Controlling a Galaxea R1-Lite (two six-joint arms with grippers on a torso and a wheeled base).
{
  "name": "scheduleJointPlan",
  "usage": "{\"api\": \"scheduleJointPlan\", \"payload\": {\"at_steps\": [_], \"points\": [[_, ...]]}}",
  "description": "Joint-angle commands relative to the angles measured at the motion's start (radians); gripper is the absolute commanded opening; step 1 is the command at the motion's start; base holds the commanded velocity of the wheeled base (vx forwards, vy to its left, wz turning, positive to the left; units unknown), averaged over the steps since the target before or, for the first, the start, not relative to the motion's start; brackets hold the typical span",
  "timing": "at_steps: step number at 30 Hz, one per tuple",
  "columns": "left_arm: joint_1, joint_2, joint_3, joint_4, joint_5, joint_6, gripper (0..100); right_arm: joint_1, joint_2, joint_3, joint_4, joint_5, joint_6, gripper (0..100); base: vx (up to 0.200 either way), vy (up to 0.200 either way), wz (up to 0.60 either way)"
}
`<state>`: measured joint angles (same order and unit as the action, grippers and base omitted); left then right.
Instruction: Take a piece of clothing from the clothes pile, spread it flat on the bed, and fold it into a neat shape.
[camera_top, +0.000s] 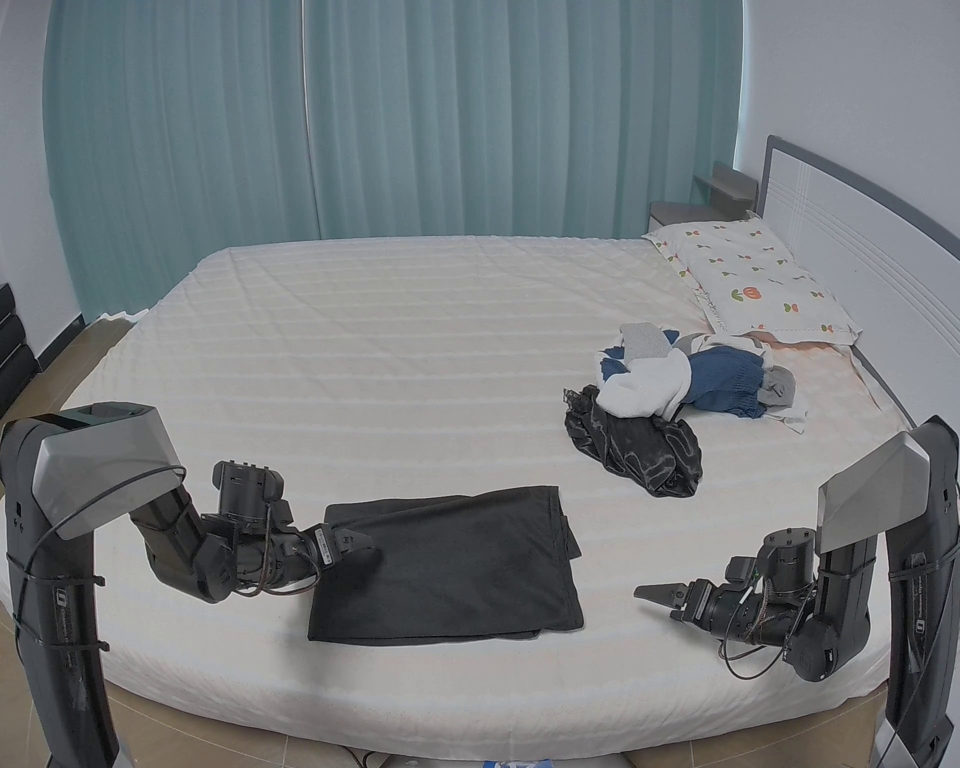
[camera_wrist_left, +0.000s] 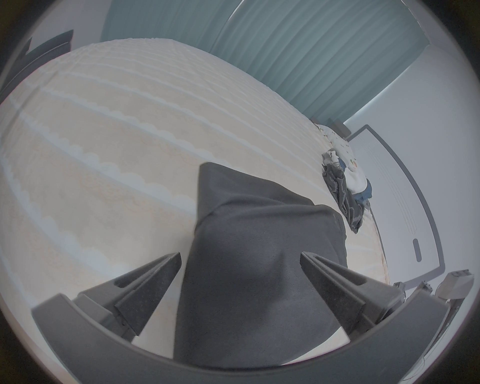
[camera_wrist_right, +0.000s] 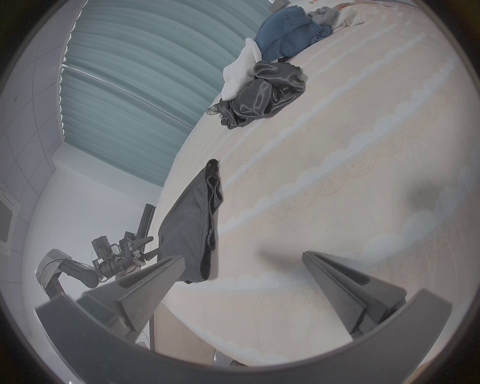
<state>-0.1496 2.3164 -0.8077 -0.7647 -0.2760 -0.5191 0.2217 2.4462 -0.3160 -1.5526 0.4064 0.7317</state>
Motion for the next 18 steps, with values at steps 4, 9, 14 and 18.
{"api": "scheduleJointPlan", "payload": {"at_steps": [4, 9, 14, 18], "points": [[-0.008, 0.06, -0.022, -0.05, 0.004, -0.004, 100, 0.001, 0.002, 0.0, -0.012, 0.0, 0.0, 100, 0.0, 0.0, 0.0], [-0.008, 0.072, -0.03, -0.058, 0.004, -0.004, 100, 0.001, 0.002, 0.0, -0.012, 0.0, 0.0, 100, 0.0, 0.0, 0.0], [-0.005, 0.067, -0.021, -0.059, 0.004, -0.012, 0, 0.001, 0.001, 0.001, -0.012, 0.0, 0.0, 100, 0.0, 0.0, 0.0], [-0.002, 0.064, -0.013, -0.058, 0.0, -0.015, 0, 0.001, 0.001, 0.001, -0.012, 0.0, 0.0, 100, 0.0, 0.0, 0.0]]}}
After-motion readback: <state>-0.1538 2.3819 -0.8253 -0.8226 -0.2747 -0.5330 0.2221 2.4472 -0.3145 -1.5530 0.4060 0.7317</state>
